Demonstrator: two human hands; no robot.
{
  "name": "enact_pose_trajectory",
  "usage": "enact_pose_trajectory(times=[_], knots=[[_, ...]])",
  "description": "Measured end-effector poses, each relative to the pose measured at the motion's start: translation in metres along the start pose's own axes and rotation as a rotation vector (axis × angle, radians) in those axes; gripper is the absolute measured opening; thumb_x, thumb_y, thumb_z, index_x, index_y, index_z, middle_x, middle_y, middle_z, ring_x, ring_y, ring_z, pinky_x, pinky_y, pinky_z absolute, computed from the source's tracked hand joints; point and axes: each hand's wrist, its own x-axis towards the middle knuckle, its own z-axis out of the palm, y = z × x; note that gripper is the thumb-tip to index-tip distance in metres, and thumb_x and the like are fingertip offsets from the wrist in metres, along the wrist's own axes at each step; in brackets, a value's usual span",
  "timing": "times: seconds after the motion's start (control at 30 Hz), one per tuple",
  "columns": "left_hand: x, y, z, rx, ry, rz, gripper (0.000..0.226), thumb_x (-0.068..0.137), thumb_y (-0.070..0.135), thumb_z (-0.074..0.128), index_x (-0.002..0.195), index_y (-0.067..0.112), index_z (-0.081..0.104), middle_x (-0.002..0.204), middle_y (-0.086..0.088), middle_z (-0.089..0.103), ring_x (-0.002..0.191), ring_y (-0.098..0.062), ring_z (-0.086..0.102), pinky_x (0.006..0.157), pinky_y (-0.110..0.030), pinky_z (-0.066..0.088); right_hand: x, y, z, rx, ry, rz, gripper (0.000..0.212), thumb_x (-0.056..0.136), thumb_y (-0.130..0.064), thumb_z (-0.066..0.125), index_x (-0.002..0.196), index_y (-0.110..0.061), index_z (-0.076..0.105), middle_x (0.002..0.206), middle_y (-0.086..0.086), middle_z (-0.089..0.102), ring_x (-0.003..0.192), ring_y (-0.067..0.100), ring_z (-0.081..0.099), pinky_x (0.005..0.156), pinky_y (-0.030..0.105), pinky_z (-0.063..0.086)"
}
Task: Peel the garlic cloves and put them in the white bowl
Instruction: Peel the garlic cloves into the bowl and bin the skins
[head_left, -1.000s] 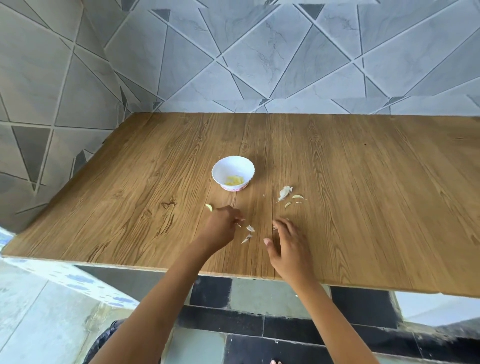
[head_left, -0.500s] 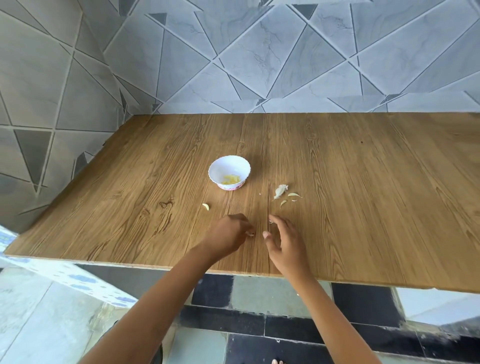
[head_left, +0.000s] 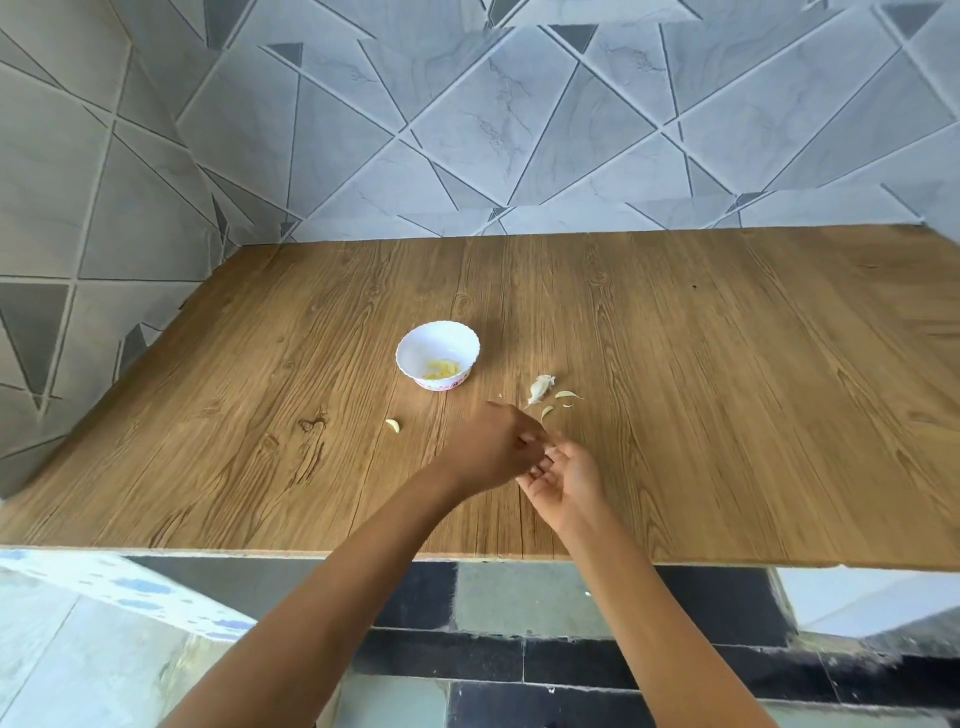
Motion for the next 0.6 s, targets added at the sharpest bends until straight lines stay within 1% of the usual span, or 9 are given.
enact_pose_trajectory(times=[0.07, 0.1, 0.13, 0.2, 0.27, 0.33, 0.43, 0.53, 0.6], knots=[[0.003, 0.004, 0.007, 0.155, 0.004, -0.033, 0.024, 0.088, 0.014, 0.054, 0.102, 0.016, 0.074, 0.088, -0.006, 0.073, 0.082, -0.022, 0.066, 0.070, -0.036, 0.053, -0.001, -0.001, 0.003, 0.037, 0.023, 0.016, 0.018, 0.098, -0.011, 0.044, 0.086, -0.002, 0.055, 0.081, 0.011, 0.057, 0.073, 0.017, 0.057, 0.062, 0.027, 0.054], [0.004, 0.006, 0.009, 0.240, 0.010, -0.050, 0.023, 0.089, 0.018, 0.053, 0.102, 0.017, 0.073, 0.090, -0.006, 0.072, 0.085, -0.024, 0.065, 0.070, -0.036, 0.052, -0.002, -0.001, 0.003, 0.043, 0.036, 0.020, 0.019, 0.098, -0.010, 0.043, 0.086, -0.002, 0.055, 0.079, 0.010, 0.057, 0.073, 0.017, 0.056, 0.058, 0.026, 0.052], [0.004, 0.009, 0.010, 0.313, 0.027, -0.062, 0.021, 0.090, 0.022, 0.053, 0.102, 0.020, 0.071, 0.092, -0.004, 0.071, 0.087, -0.024, 0.065, 0.070, -0.033, 0.050, -0.004, -0.001, 0.003, 0.044, 0.048, 0.022, 0.020, 0.098, -0.010, 0.042, 0.085, -0.002, 0.055, 0.077, 0.010, 0.057, 0.071, 0.017, 0.056, 0.058, 0.027, 0.050], [0.002, 0.015, 0.009, 0.385, 0.069, -0.074, 0.014, 0.089, 0.027, 0.055, 0.097, 0.025, 0.067, 0.094, 0.003, 0.068, 0.087, -0.020, 0.063, 0.065, -0.026, 0.043, -0.008, -0.002, 0.004, 0.036, 0.050, 0.021, 0.025, 0.099, -0.009, 0.040, 0.079, -0.003, 0.054, 0.064, 0.008, 0.058, 0.064, 0.015, 0.054, 0.057, 0.025, 0.046], [0.000, 0.017, 0.010, 0.384, 0.106, -0.073, 0.005, 0.086, 0.027, 0.060, 0.090, 0.025, 0.062, 0.093, 0.005, 0.063, 0.084, -0.017, 0.061, 0.061, -0.024, 0.036, -0.009, -0.003, 0.004, 0.037, 0.051, 0.012, 0.031, 0.099, -0.008, 0.038, 0.074, -0.003, 0.054, 0.055, 0.007, 0.057, 0.062, 0.015, 0.052, 0.059, 0.025, 0.044], [0.000, 0.017, 0.009, 0.365, 0.132, -0.076, 0.004, 0.086, 0.024, 0.060, 0.089, 0.025, 0.062, 0.093, 0.006, 0.061, 0.083, -0.016, 0.061, 0.061, -0.024, 0.037, -0.008, -0.003, 0.004, 0.059, 0.053, 0.012, 0.031, 0.099, -0.009, 0.039, 0.075, -0.002, 0.056, 0.059, 0.008, 0.058, 0.065, 0.017, 0.054, 0.063, 0.027, 0.046], [0.002, 0.013, 0.007, 0.321, 0.077, -0.100, 0.017, 0.090, 0.019, 0.055, 0.097, 0.029, 0.068, 0.096, 0.007, 0.068, 0.088, -0.016, 0.063, 0.069, -0.026, 0.044, -0.002, -0.002, 0.002, 0.084, 0.033, 0.017, 0.028, 0.099, -0.010, 0.039, 0.081, 0.001, 0.057, 0.072, 0.011, 0.060, 0.070, 0.019, 0.057, 0.071, 0.029, 0.049], [0.002, 0.007, 0.006, 0.201, 0.008, -0.064, 0.030, 0.084, 0.005, 0.054, 0.096, 0.026, 0.072, 0.093, 0.005, 0.073, 0.086, -0.017, 0.067, 0.073, -0.032, 0.054, 0.003, -0.001, 0.001, 0.072, 0.018, 0.021, 0.028, 0.100, -0.012, 0.038, 0.088, 0.003, 0.058, 0.082, 0.015, 0.060, 0.078, 0.022, 0.059, 0.084, 0.033, 0.049], [0.001, -0.001, 0.002, 0.083, 0.049, -0.058, 0.037, 0.079, -0.004, 0.051, 0.094, 0.020, 0.075, 0.091, 0.001, 0.074, 0.083, -0.016, 0.069, 0.074, -0.032, 0.056, 0.003, -0.002, 0.000, 0.068, -0.009, 0.031, 0.033, 0.101, -0.014, 0.036, 0.088, 0.006, 0.058, 0.085, 0.018, 0.061, 0.080, 0.025, 0.060, 0.084, 0.035, 0.049]])
